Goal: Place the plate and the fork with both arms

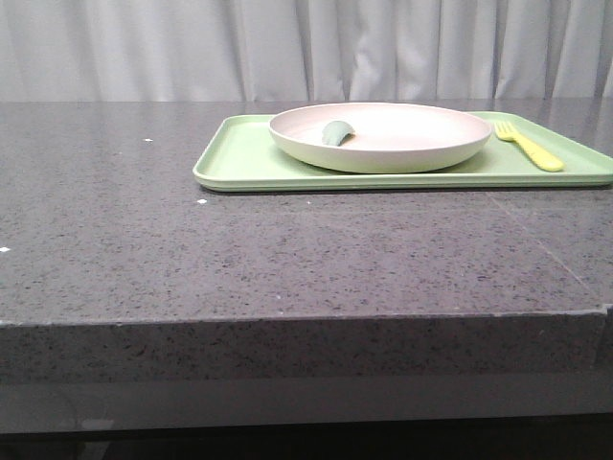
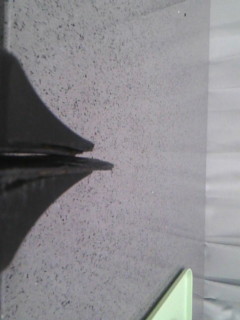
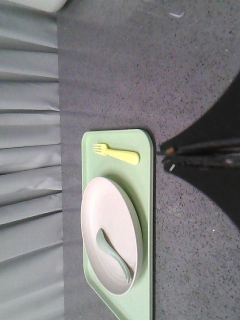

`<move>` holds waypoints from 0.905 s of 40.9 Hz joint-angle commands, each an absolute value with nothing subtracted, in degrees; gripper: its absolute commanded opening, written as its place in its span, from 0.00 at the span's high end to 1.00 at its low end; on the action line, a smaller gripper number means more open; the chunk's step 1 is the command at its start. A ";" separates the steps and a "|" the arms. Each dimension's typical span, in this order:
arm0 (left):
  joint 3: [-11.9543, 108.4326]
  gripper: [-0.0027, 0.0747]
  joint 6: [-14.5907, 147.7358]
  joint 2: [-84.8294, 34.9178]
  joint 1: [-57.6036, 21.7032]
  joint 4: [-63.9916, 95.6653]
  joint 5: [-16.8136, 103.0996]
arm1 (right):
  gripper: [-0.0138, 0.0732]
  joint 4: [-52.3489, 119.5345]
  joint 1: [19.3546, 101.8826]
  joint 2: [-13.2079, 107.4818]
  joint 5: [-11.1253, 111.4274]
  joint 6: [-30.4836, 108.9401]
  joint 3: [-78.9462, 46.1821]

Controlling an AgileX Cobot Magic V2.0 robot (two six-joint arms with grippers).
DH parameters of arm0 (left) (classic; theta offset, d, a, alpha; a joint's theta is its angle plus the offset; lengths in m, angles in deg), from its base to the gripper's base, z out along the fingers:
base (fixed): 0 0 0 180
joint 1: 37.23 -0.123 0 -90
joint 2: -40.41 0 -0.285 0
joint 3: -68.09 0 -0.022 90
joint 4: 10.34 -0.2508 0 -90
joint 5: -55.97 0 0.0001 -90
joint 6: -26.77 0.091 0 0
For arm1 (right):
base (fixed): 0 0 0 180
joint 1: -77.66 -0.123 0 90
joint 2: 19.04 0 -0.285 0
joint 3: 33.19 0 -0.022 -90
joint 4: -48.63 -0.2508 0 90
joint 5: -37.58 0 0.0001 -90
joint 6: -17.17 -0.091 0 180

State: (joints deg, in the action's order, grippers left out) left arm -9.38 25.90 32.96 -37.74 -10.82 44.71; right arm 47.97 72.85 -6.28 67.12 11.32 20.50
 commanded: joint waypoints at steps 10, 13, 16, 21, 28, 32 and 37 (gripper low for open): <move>-9.70 0.99 25.89 34.11 -37.94 -10.34 49.85 | 0.98 48.63 72.80 -5.57 62.70 11.67 19.12; -9.70 0.99 25.89 34.11 -37.94 -10.34 49.85 | 0.98 48.63 72.80 -5.57 62.70 11.67 19.12; -9.70 0.99 25.89 34.11 -37.94 -10.34 49.85 | 0.98 48.63 72.80 -5.57 62.70 11.67 19.12; -9.70 0.99 25.89 34.11 -37.94 -10.34 49.85 | 0.98 48.63 72.80 -5.57 62.70 11.67 19.12; -9.70 0.99 25.89 34.11 -37.94 -10.34 49.85 | 0.98 49.28 72.80 -5.57 62.54 11.67 19.30; -9.70 0.99 25.89 34.11 -37.94 -10.34 49.85 | 0.98 50.06 72.94 -5.90 59.77 11.67 21.18; -9.70 0.99 25.89 34.11 -37.94 -10.34 49.85 | 0.98 50.06 73.97 -7.17 53.57 11.72 27.01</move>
